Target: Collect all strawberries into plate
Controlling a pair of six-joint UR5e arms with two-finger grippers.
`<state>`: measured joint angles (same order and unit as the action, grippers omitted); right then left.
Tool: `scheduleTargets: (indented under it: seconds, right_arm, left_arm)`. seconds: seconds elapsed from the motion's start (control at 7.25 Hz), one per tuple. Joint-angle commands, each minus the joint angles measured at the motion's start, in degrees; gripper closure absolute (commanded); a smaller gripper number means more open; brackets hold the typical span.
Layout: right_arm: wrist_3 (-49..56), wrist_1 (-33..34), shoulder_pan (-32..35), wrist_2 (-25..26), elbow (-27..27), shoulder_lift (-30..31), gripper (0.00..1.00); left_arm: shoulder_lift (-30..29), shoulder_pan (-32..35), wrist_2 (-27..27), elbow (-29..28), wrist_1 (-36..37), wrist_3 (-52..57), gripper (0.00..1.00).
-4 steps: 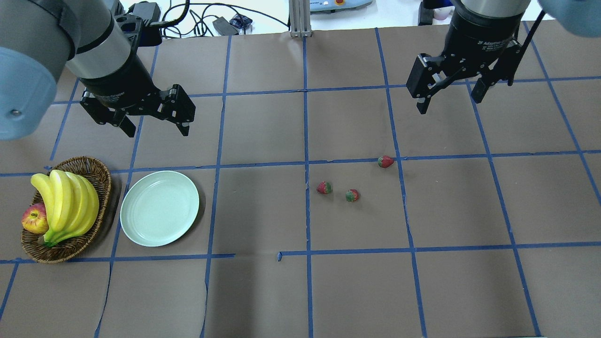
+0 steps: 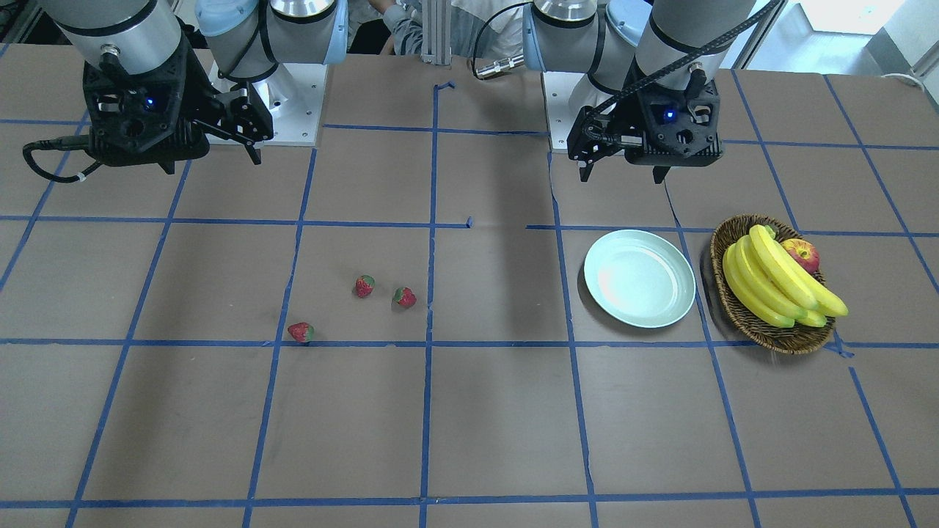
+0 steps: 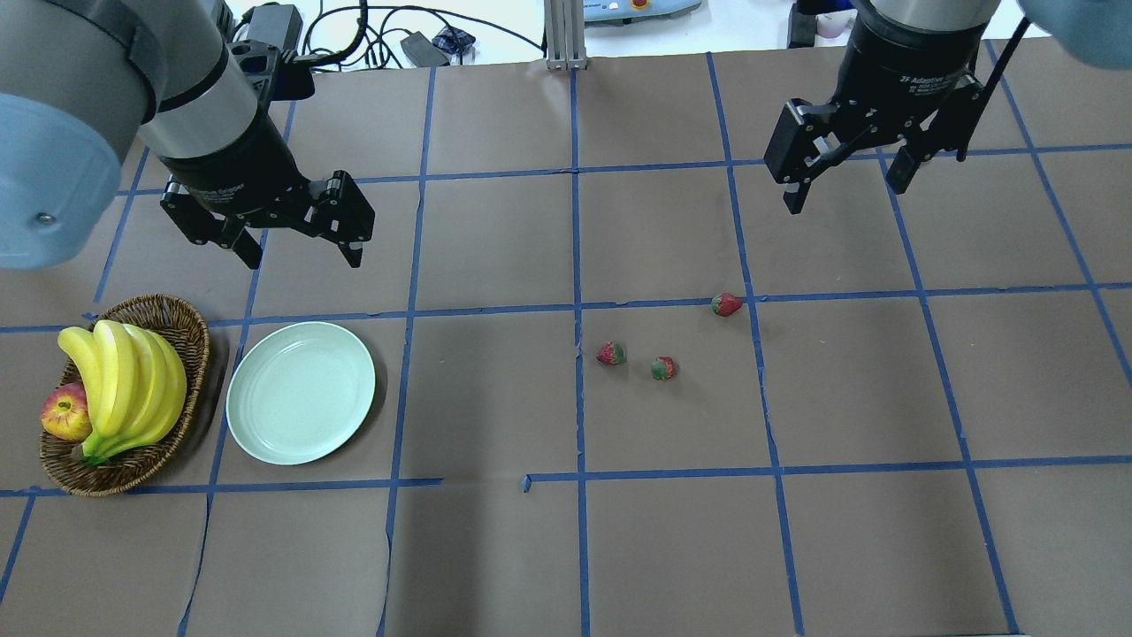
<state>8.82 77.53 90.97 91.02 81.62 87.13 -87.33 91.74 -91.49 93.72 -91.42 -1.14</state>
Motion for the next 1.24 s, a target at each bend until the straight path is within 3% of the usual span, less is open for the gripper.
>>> scheduleTargets:
  seconds: [0.0,1.1]
  right_arm:
    - [-0.12,0.08,0.00,0.48,-0.06,-0.20,0.00]
    - [-0.12,1.40,0.00,0.48,0.29,-0.55,0.00]
  left_arm:
    - [0.14,0.10,0.08,-0.03,-0.08,0.00,0.00]
    - [-0.55,0.54,0.17,0.06,0.27,0.00,0.00]
